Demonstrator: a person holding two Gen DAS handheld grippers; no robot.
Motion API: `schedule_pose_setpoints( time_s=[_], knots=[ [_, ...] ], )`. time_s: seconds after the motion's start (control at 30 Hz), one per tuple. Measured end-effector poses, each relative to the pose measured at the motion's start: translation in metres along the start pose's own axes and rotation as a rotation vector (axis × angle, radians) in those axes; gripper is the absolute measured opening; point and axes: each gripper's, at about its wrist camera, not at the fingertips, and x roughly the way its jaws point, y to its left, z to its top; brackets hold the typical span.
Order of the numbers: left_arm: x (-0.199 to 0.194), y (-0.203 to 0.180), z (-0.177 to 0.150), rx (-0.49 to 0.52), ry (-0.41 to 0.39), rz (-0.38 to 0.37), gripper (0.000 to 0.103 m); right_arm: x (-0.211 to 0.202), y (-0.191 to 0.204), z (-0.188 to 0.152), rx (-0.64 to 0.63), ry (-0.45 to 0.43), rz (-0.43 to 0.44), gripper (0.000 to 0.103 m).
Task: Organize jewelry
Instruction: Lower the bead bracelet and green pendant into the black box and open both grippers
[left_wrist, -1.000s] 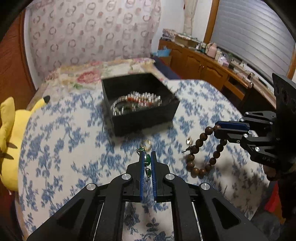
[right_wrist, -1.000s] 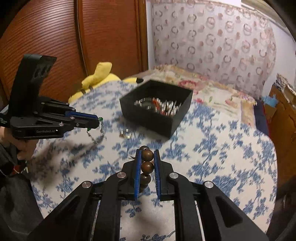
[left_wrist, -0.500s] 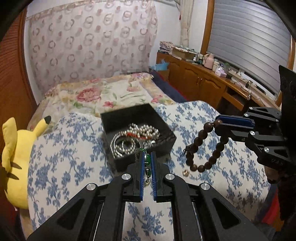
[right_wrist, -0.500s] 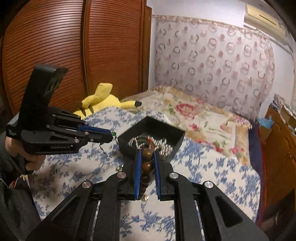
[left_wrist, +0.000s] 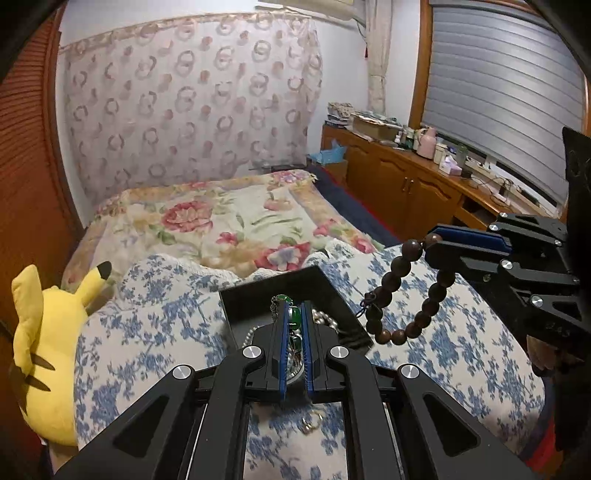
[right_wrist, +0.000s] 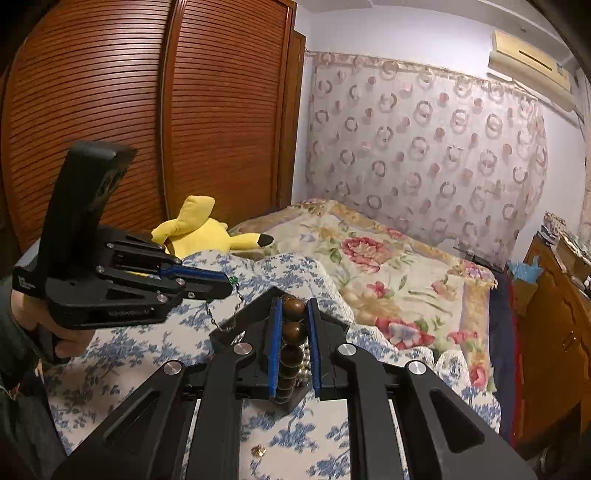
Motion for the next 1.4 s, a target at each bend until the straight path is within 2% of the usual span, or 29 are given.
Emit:
schedule_pose_setpoints(
  time_s=[0.33, 0.77, 1.1, 1.13, 1.2, 1.33, 1.4],
  knots=[
    [0.029, 0.013, 0.001, -0.028, 0.043, 0.018, 0.006, 0.034, -0.009, 0.019, -0.009, 0.008, 0.002, 0.015],
    [0.031, 0.026, -0.002, -0.043, 0.044, 0.029, 0.006, 0.091, -0.01, 0.003, 0.02, 0.115, 0.03, 0.015],
    [0.026, 0.034, -0.018, -0.062, 0.067, 0.048, 0.007, 0.103, -0.008, -0.001, 0.049, 0.133, 0.077, 0.015],
    [0.026, 0.034, -0.02, -0.063, 0.069, 0.049, 0.008, 0.103, -0.008, -0.001, 0.048, 0.135, 0.076, 0.016],
    [0.025, 0.035, -0.024, -0.063, 0.073, 0.053, 0.02, 0.103, -0.008, -0.002, 0.047, 0.141, 0.064, 0.016],
    [0.022, 0.035, -0.03, -0.059, 0.078, 0.057, 0.028, 0.096, -0.01, -0.006, 0.059, 0.134, 0.053, 0.016],
    [0.021, 0.034, -0.032, -0.056, 0.078, 0.052, 0.038, 0.086, -0.011, -0.01, 0.07, 0.125, 0.043, 0.016]
  ],
)
